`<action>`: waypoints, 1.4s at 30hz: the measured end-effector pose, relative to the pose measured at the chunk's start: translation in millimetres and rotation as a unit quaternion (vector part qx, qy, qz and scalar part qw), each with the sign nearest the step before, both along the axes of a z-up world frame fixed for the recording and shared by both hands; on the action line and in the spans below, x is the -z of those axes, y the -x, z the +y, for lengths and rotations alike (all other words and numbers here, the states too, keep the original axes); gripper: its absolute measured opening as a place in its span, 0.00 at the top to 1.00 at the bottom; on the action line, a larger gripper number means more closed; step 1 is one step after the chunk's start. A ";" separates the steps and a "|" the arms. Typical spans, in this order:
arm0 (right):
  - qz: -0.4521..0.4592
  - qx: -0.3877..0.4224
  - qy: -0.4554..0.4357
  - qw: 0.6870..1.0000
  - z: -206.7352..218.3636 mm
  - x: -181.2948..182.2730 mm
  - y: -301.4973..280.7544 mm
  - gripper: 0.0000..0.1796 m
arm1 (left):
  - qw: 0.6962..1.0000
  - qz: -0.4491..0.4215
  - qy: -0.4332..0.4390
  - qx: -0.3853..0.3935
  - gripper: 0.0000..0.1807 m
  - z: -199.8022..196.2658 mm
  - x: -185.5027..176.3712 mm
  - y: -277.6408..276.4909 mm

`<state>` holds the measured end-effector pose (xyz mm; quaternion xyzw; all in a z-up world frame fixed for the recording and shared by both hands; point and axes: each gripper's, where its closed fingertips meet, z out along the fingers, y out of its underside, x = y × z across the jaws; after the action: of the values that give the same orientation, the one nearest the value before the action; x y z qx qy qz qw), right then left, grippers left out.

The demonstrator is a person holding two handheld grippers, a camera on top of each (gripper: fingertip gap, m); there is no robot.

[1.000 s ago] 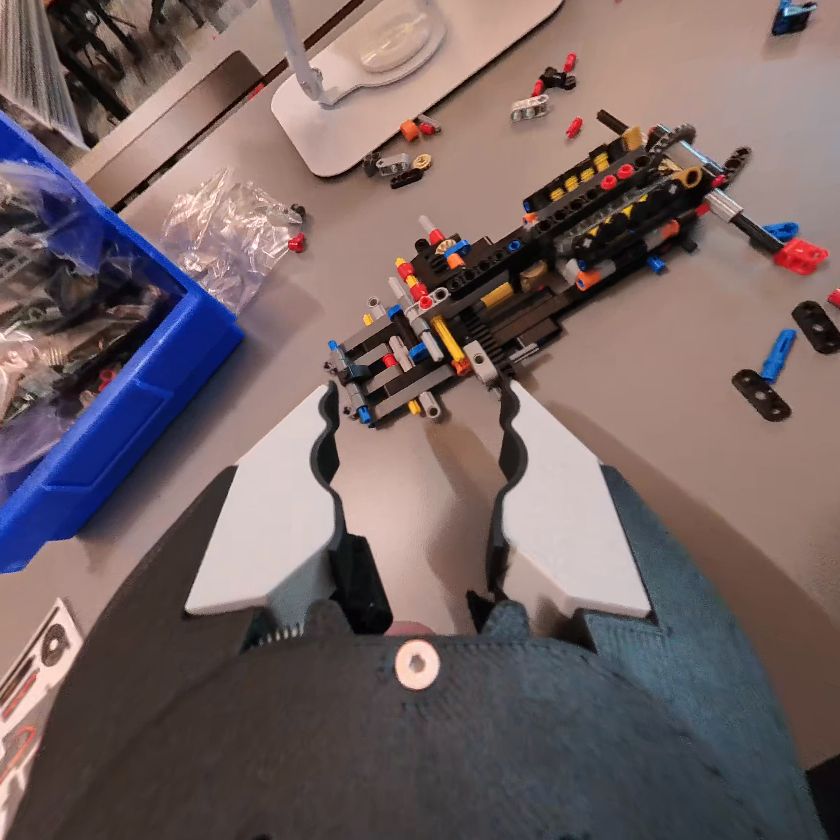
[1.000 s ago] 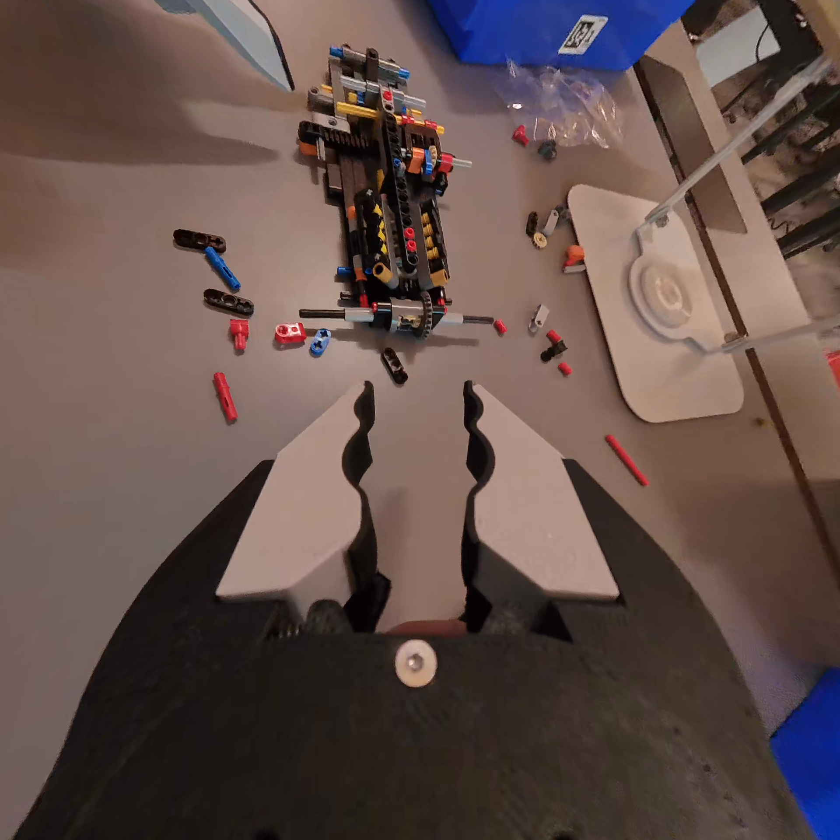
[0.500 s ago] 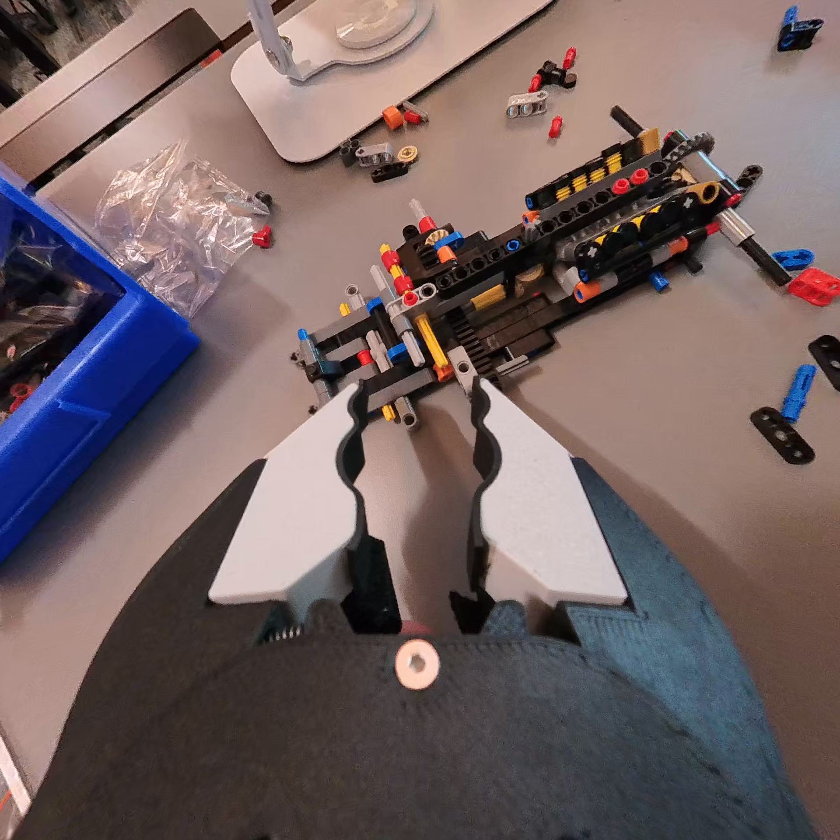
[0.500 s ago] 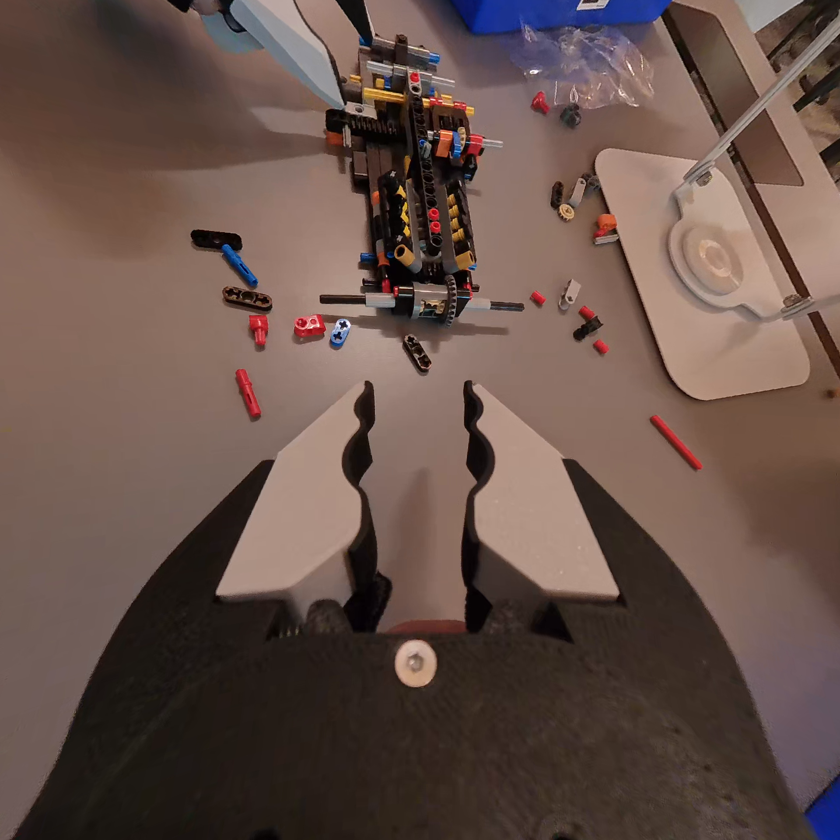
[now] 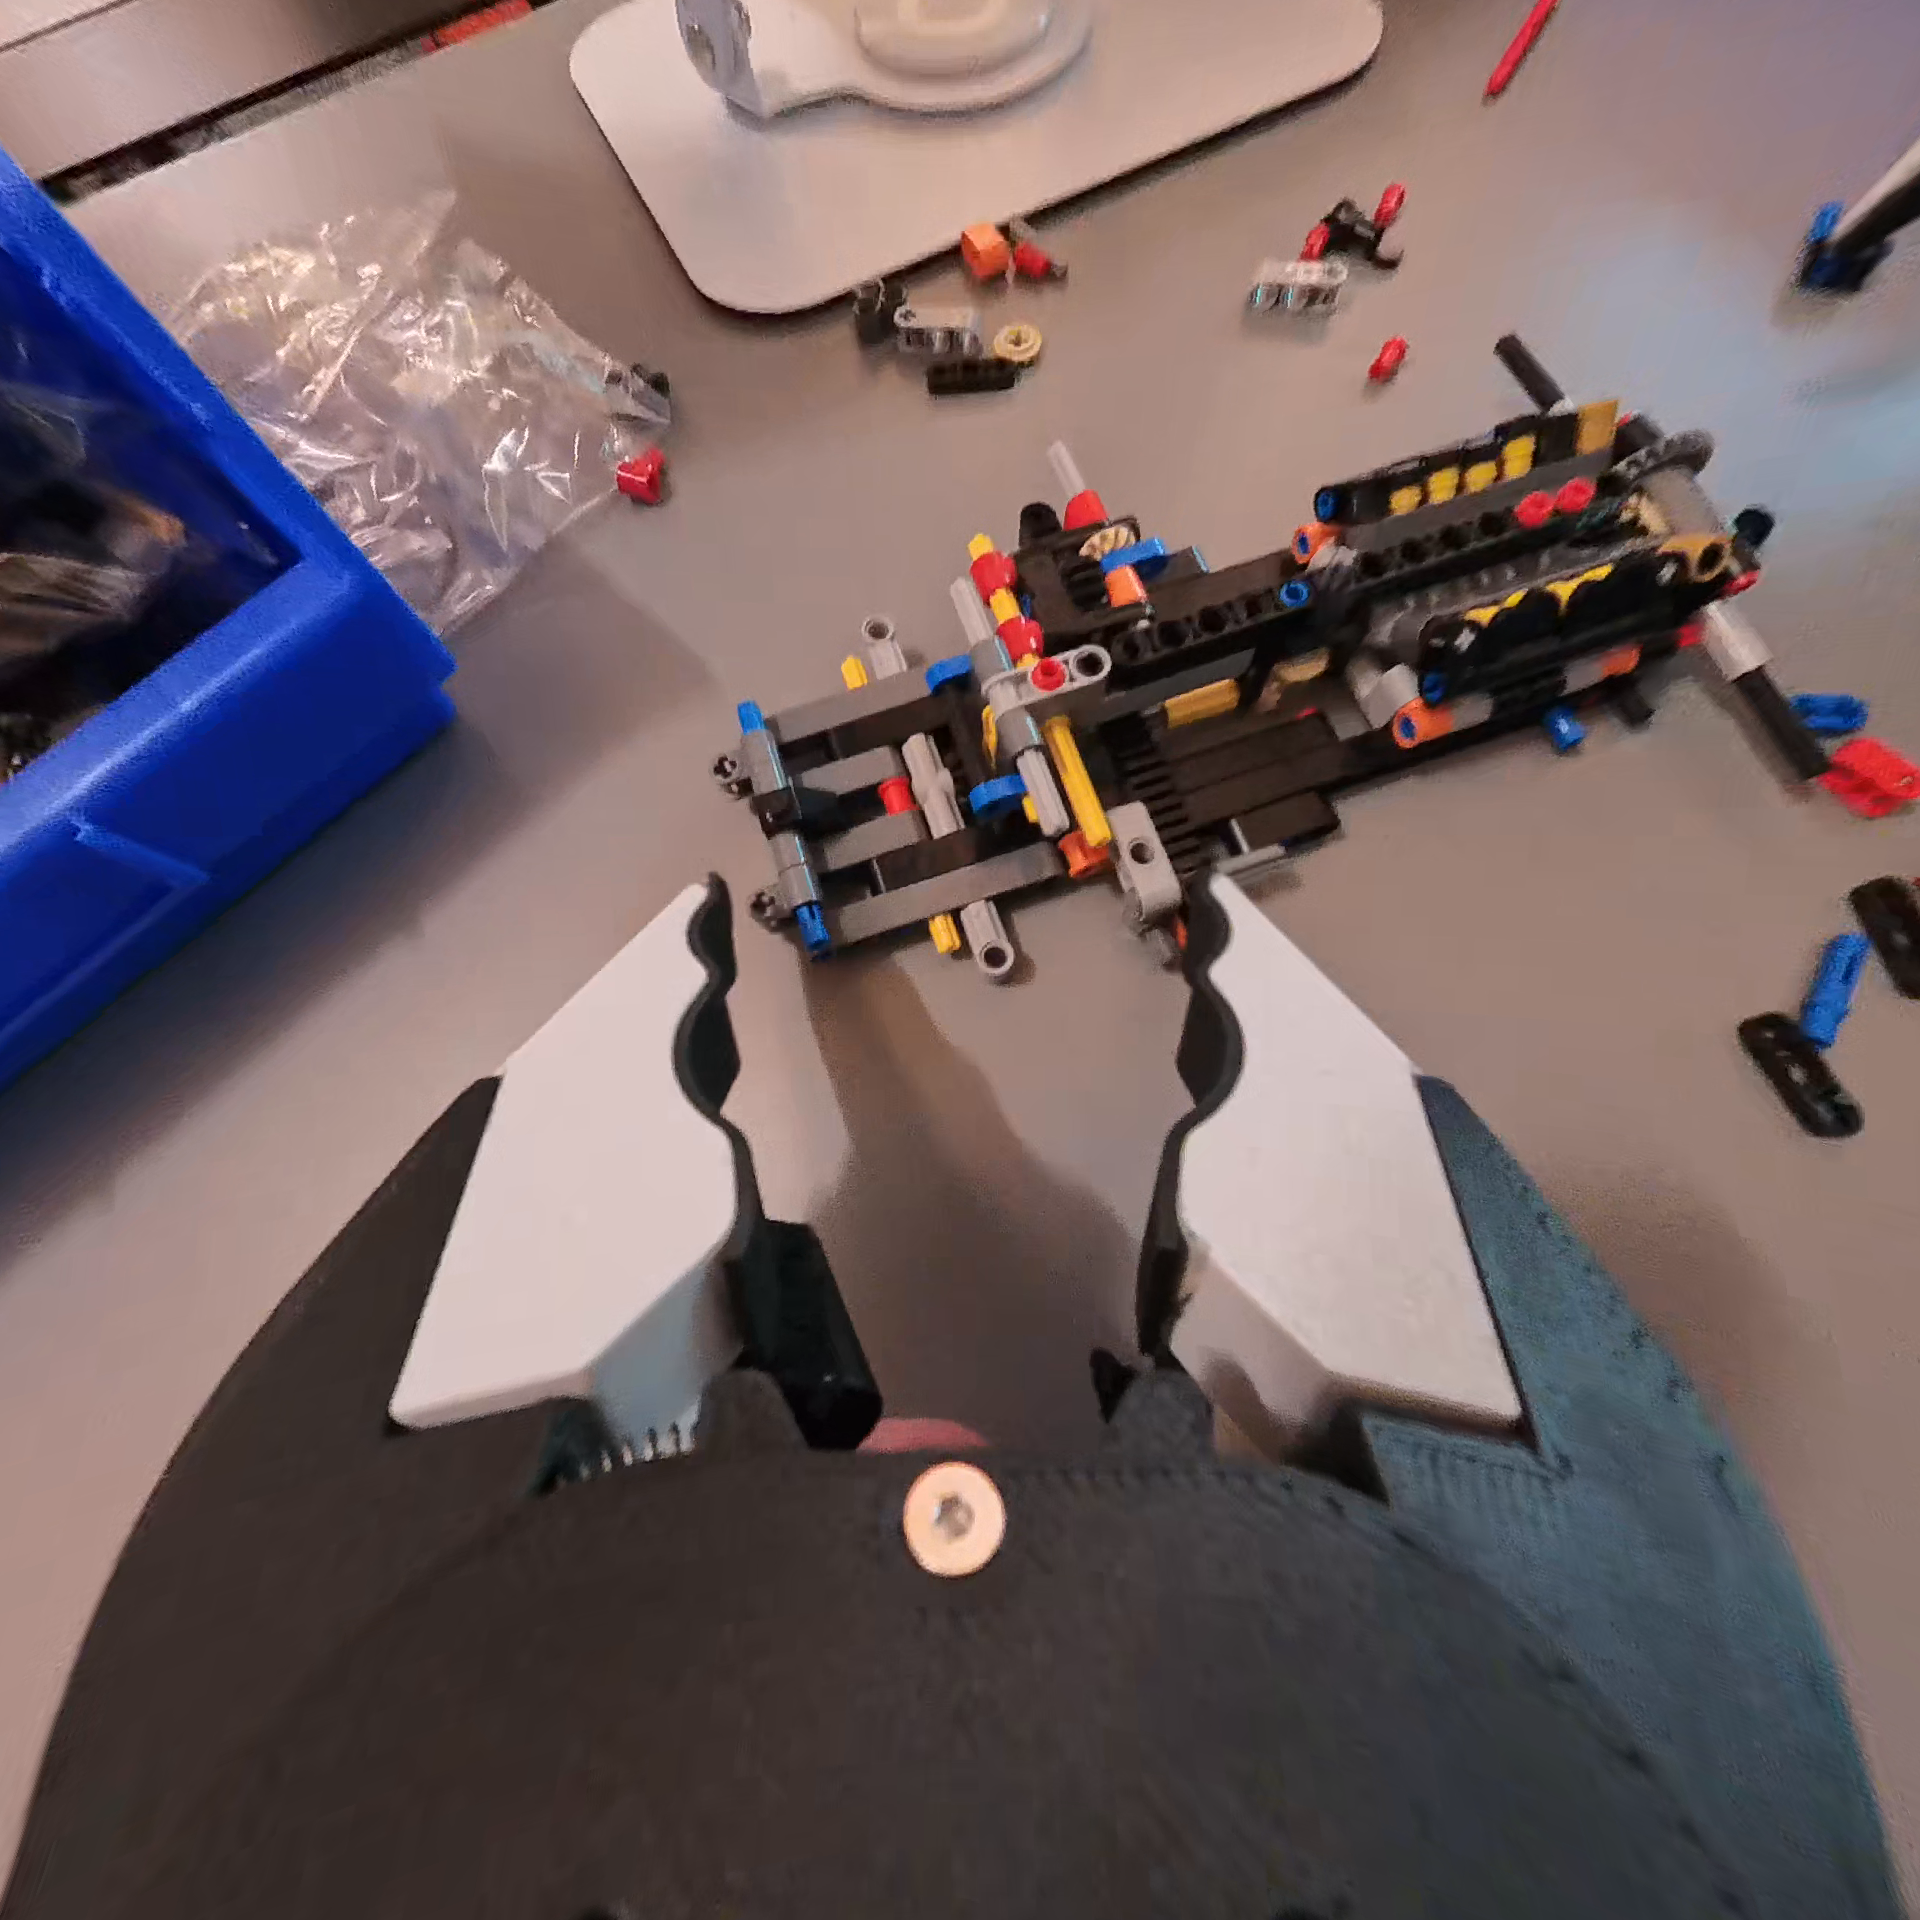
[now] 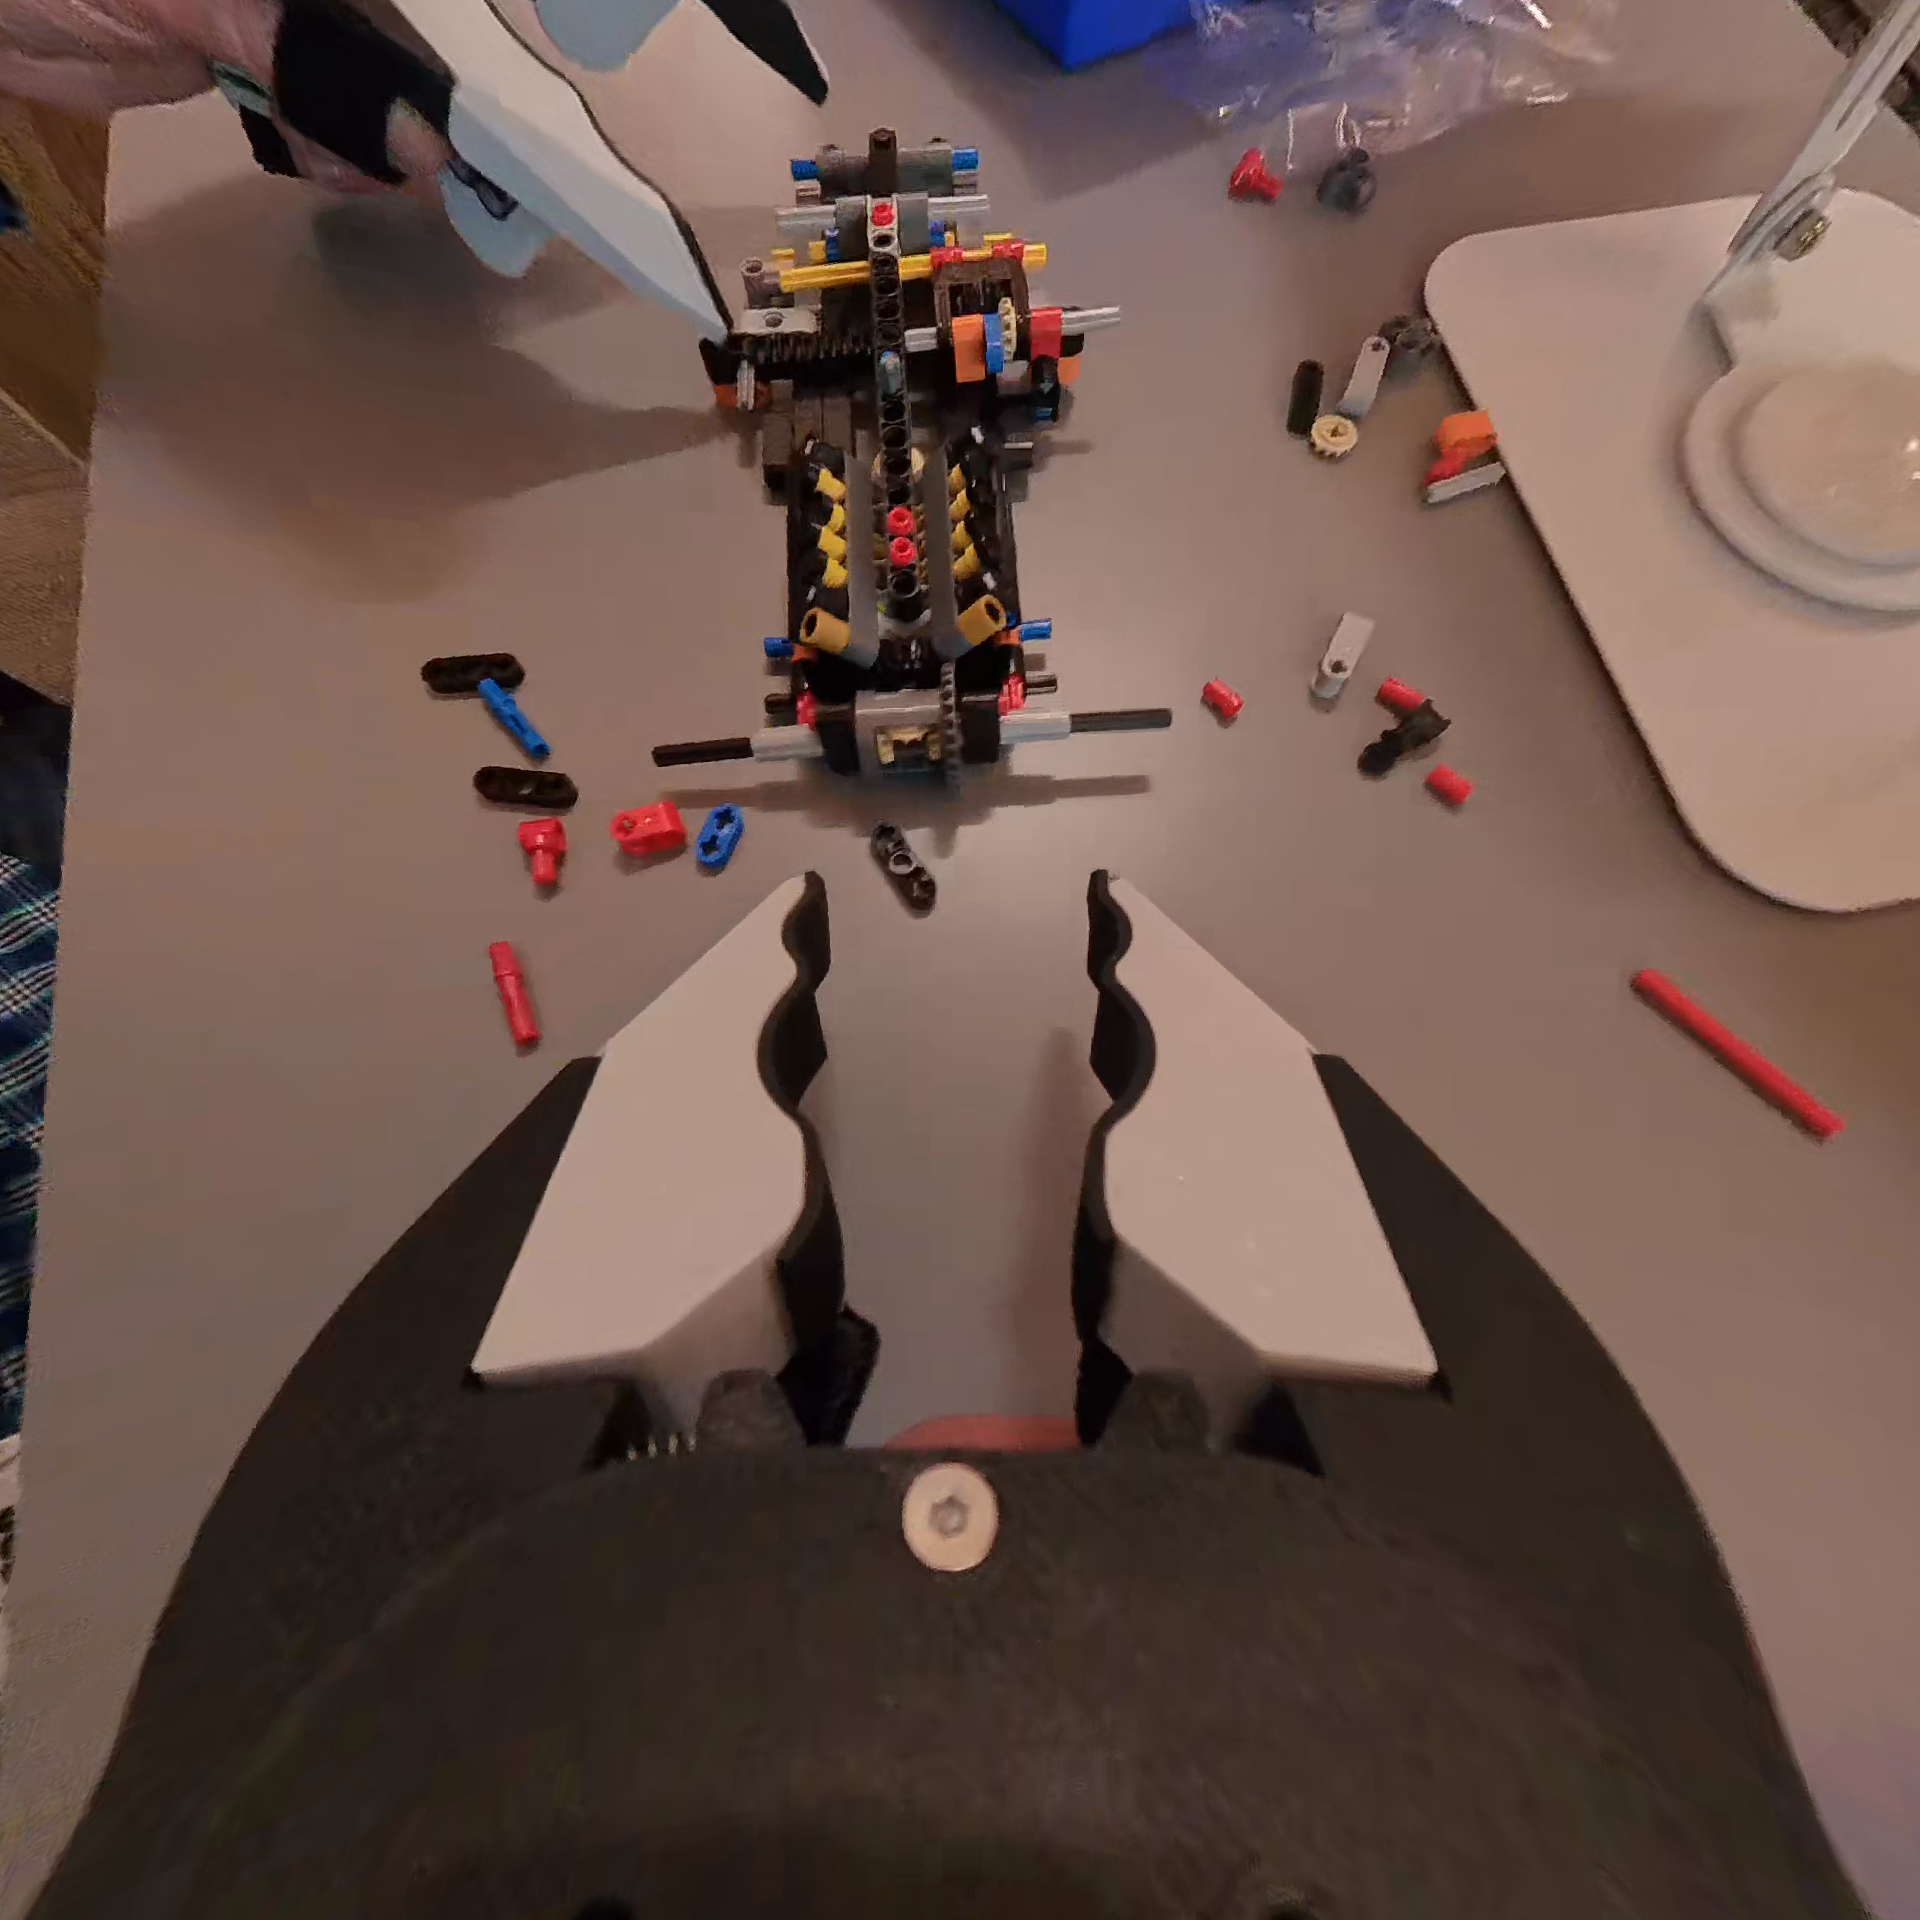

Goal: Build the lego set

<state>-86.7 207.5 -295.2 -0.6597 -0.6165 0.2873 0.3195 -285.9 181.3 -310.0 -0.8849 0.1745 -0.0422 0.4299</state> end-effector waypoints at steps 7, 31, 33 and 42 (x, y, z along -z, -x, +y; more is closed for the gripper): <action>-0.033 -0.029 -0.021 0.999 39.5 16.6 19.0 0.78 | 0.999 -0.018 0.027 0.033 0.59 9.3 3.2 -4.2; -0.032 -0.208 -0.090 0.973 -2.4 24.8 29.5 0.96 | 0.984 0.003 0.064 0.164 0.55 38.8 6.9 -9.7; -0.032 -0.211 -0.083 0.973 -8.9 23.9 27.5 0.97 | 0.983 0.004 0.064 0.173 0.56 38.9 6.7 -12.4; -0.032 -0.208 0.005 0.978 -25.5 22.5 22.3 0.97 | 0.979 0.012 0.076 0.187 0.53 36.1 6.6 -18.3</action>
<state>-109.0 182.0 -317.7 -0.5276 -0.7488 0.3291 0.2294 -267.6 217.4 -316.6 -0.8671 0.3382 -0.1248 0.3438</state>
